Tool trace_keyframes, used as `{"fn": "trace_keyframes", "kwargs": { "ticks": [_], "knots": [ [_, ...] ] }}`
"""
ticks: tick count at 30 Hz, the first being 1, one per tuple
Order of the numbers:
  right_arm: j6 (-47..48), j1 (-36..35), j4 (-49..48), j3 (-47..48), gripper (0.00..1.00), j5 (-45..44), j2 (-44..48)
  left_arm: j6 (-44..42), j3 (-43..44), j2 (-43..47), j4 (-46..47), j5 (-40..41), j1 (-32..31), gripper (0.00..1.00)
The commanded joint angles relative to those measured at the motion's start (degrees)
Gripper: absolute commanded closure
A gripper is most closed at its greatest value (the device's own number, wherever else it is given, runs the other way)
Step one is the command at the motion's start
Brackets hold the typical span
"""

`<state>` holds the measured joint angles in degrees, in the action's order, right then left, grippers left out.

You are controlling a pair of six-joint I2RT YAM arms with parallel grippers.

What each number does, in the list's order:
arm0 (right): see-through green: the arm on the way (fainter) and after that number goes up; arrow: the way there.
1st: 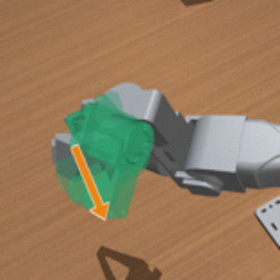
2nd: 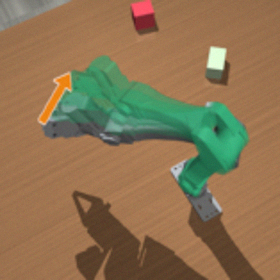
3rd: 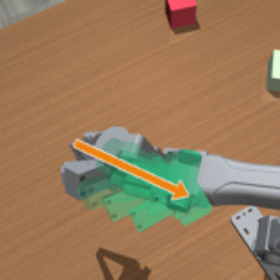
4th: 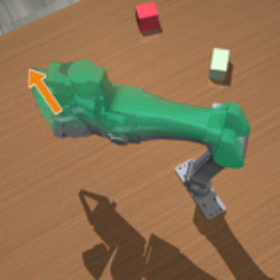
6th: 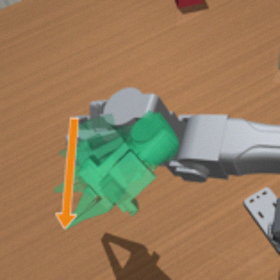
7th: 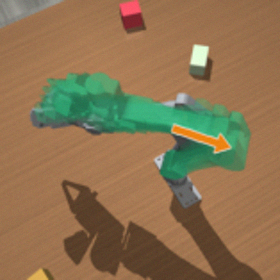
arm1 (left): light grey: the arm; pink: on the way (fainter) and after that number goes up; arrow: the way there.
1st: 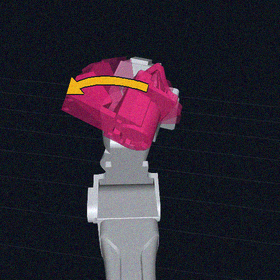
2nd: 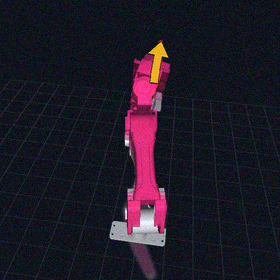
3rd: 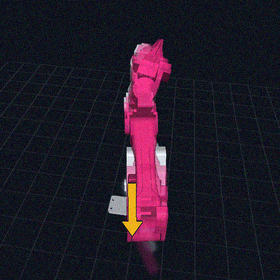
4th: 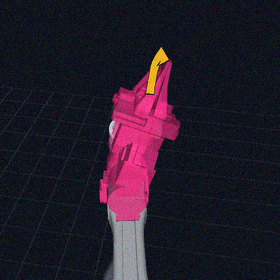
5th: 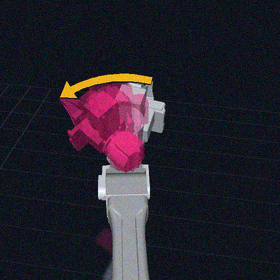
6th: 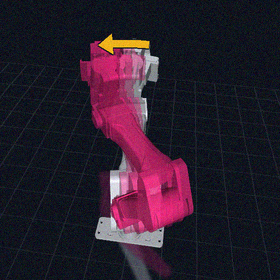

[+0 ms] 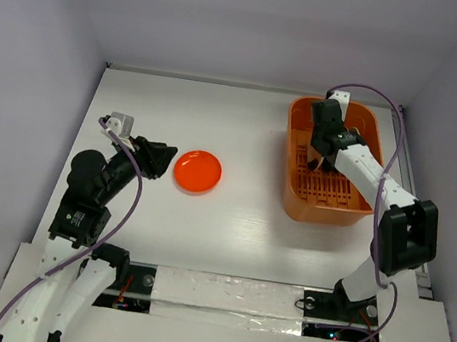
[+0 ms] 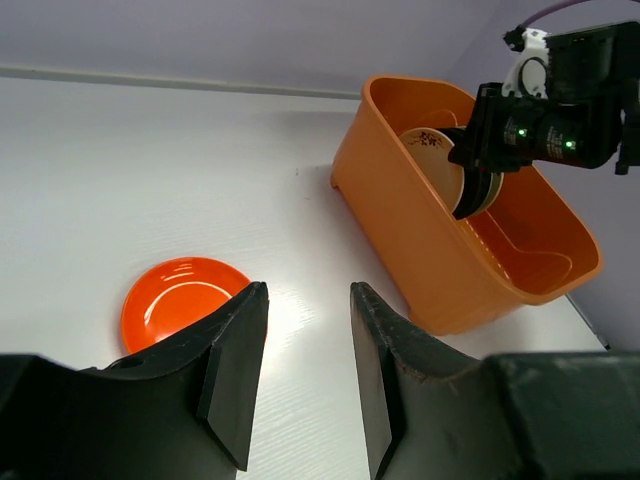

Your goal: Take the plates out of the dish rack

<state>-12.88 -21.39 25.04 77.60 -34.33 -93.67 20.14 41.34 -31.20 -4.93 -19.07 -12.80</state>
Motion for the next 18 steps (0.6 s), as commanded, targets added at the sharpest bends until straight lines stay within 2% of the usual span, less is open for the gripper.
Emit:
{"fn": "trace_keyframes", "kwargs": {
  "ticks": [1,7,18],
  "knots": [
    [0.76,0.21,1.59,3.52,0.72,-1.88,-2.04,-0.54,1.11,0.61,3.35,-0.62,-0.65,0.65],
    [1.19,0.21,3.44,5.8,0.83,-3.91,-3.54,-0.54,1.2,0.97,3.17,-0.35,-0.65,0.65],
    [5.41,-0.85,5.72,9.32,0.95,-6.63,-2.84,-0.45,1.02,0.7,3.35,-0.35,-1.18,0.64]
  ]
}}
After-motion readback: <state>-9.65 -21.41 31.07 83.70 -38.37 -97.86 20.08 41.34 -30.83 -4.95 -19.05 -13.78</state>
